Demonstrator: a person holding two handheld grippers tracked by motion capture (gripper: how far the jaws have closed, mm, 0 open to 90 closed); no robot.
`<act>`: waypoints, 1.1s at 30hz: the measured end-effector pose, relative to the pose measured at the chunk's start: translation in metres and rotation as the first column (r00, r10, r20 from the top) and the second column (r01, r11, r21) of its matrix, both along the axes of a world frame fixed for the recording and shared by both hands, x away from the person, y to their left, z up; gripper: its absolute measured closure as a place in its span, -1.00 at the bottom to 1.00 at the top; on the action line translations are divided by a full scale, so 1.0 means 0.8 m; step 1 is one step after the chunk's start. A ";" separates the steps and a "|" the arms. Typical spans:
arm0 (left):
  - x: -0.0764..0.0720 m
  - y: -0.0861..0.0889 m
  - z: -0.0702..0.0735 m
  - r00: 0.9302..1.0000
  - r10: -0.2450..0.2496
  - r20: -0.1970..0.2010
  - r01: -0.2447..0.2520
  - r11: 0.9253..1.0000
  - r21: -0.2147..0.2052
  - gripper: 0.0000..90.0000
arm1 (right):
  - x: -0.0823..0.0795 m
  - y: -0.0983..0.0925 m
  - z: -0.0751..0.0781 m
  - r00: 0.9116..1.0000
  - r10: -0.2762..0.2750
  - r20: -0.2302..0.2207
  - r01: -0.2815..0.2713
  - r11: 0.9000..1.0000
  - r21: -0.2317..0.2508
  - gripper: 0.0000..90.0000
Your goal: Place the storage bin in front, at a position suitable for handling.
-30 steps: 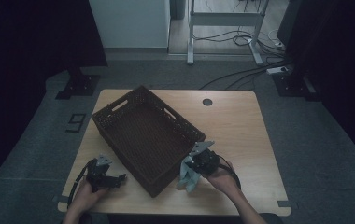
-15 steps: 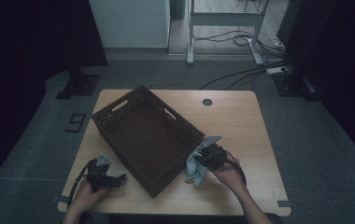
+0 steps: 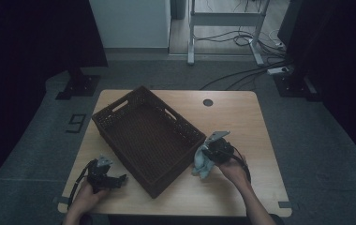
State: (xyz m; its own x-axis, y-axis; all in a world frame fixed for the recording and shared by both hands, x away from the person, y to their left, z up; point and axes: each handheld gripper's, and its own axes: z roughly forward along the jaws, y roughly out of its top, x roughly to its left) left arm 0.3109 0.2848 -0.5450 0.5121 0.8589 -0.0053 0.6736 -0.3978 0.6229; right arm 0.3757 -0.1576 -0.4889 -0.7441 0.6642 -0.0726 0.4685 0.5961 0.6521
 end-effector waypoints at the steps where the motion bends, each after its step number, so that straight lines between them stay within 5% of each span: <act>1: 0.000 0.000 0.000 1.000 0.000 0.000 0.000 1.000 0.000 -1.00 | 0.000 0.001 0.000 1.000 0.001 -0.004 -0.001 1.000 -0.003 0.79; 17: 0.000 0.000 0.000 1.000 0.003 -0.001 -0.003 1.000 0.000 -1.00 | 0.005 0.013 -0.031 0.998 0.009 -0.057 -0.014 0.996 -0.091 0.79; 33: 0.000 -0.001 0.000 1.000 0.004 -0.001 -0.004 1.000 0.000 -1.00 | -0.003 0.024 -0.035 0.996 0.050 -0.070 -0.055 0.996 -0.066 0.79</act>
